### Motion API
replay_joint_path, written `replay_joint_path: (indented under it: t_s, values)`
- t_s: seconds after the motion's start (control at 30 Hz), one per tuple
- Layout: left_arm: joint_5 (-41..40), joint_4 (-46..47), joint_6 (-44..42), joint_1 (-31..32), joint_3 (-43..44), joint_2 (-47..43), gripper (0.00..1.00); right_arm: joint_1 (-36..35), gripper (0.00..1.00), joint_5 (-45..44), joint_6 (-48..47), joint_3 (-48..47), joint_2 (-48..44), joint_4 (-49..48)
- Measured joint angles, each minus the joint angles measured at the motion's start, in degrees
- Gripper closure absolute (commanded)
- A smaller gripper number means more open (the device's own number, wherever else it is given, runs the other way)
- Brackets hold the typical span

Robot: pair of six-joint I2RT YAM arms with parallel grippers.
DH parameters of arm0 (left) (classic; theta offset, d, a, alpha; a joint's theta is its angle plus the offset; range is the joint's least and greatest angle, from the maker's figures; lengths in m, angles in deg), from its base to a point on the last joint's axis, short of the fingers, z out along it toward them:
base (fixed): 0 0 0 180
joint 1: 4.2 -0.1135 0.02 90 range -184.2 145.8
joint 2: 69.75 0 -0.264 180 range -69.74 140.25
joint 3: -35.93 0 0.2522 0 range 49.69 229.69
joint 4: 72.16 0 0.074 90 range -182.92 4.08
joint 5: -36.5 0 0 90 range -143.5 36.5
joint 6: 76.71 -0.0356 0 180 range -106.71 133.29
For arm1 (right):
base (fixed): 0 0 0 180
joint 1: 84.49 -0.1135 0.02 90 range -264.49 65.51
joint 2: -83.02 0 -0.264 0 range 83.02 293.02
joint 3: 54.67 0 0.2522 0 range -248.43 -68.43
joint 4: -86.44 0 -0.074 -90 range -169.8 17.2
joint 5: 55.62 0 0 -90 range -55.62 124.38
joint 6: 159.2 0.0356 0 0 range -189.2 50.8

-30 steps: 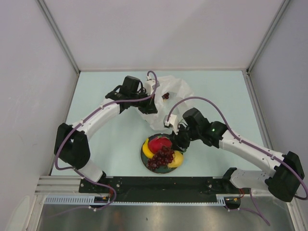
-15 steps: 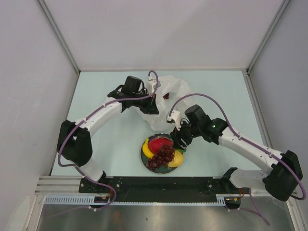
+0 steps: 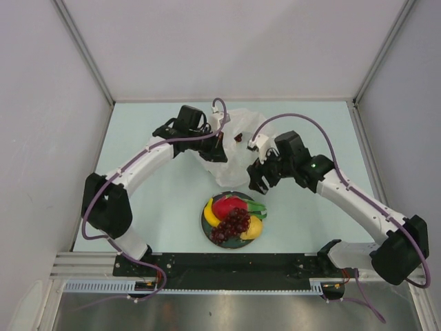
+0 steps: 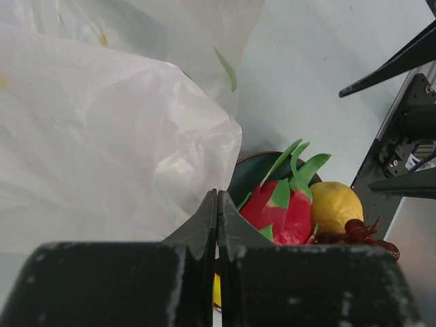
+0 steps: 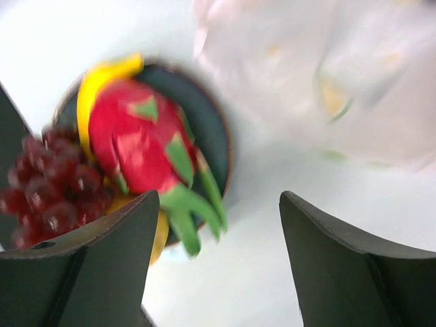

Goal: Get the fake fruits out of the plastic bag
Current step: Place the fake fruit on the plate, then take out the fake fruit from the plastic bag.

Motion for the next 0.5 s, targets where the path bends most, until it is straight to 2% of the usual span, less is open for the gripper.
replay_joint_path:
  t_s: [0.2,0.5]
  values:
    - [0.0,-2.1,-1.0,0.0,3.3,0.0,1.0,1.5,0.35,-0.9,2.3,-4.9,3.7,-10.6]
    - [0.4,-5.6,-3.1,-0.1,6.3,0.0,1.0,5.7,0.49,-7.3,6.6,-11.7,25.4,-20.0]
